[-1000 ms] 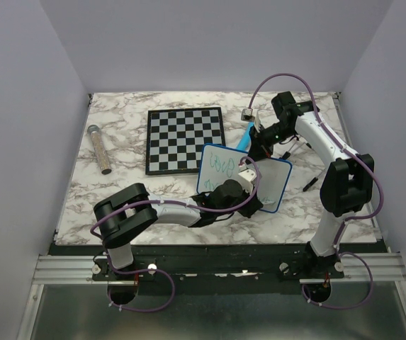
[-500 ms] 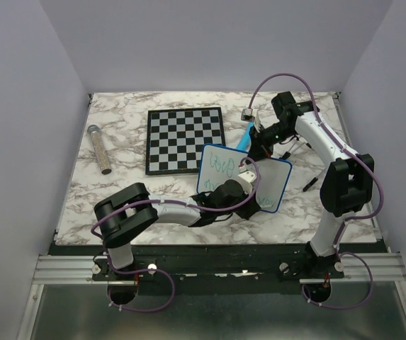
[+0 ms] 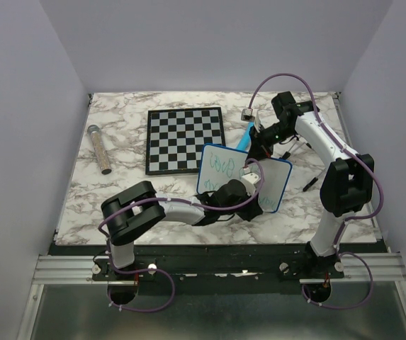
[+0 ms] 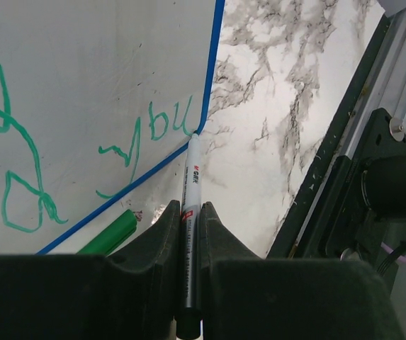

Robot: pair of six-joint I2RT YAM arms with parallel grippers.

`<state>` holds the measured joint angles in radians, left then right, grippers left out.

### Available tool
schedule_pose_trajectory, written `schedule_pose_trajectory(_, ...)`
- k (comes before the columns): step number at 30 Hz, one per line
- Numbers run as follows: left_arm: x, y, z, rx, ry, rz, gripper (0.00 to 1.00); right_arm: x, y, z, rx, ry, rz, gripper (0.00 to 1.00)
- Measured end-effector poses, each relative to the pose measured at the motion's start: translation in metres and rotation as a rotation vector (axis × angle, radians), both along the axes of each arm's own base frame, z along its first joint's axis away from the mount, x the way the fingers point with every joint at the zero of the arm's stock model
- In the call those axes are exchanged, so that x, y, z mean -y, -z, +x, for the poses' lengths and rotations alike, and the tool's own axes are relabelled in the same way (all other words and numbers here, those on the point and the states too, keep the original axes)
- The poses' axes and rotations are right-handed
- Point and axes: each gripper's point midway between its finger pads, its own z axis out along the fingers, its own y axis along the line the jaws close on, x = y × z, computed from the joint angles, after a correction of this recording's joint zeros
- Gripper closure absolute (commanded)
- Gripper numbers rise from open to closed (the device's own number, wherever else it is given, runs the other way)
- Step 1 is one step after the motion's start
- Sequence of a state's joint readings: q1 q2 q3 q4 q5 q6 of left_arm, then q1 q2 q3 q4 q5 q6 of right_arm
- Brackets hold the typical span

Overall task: Write a sentence on the whiteboard
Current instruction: Write a sentence on the whiteboard, then pick up the whiteboard from the center of the board.

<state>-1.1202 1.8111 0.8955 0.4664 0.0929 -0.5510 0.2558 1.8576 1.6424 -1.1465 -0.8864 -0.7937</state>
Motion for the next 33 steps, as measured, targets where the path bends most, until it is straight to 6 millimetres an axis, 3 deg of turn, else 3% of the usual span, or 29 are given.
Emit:
schedule_pose_trajectory(6, -0.003, -0.013, -0.003, 0.017, 0.010, -0.046, 1.00, 0.000, 0.000, 0.000, 0.000, 0.000, 0.000, 1.00)
schedule_pose_trajectory(11, -0.017, -0.041, -0.012, 0.046, 0.026, -0.110, 1.00, 0.000, 0.000, 0.000, 0.000, 0.000, 0.000, 1.00)
schedule_pose_trajectory(17, -0.046, -0.067, -0.023, 0.100, 0.030, -0.161, 1.00, 0.000, 0.000, 0.000, -0.001, 0.000, -0.001, 0.99)
schedule_pose_trajectory(22, -0.081, -0.075, -0.020, 0.139, -0.017, -0.146, 1.00, 0.000, 0.000, 0.000, 0.000, -0.001, -0.001, 1.00)
schedule_pose_trajectory(30, -0.156, -0.101, 0.021, 0.235, -0.251, -0.155, 1.00, 0.001, 0.000, -0.002, 0.003, -0.011, -0.001, 0.99)
schedule_pose_trajectory(33, -0.178, -0.104, 0.027, 0.259, -0.314, -0.159, 1.00, 0.004, 0.000, -0.004, 0.005, -0.021, -0.002, 1.00)
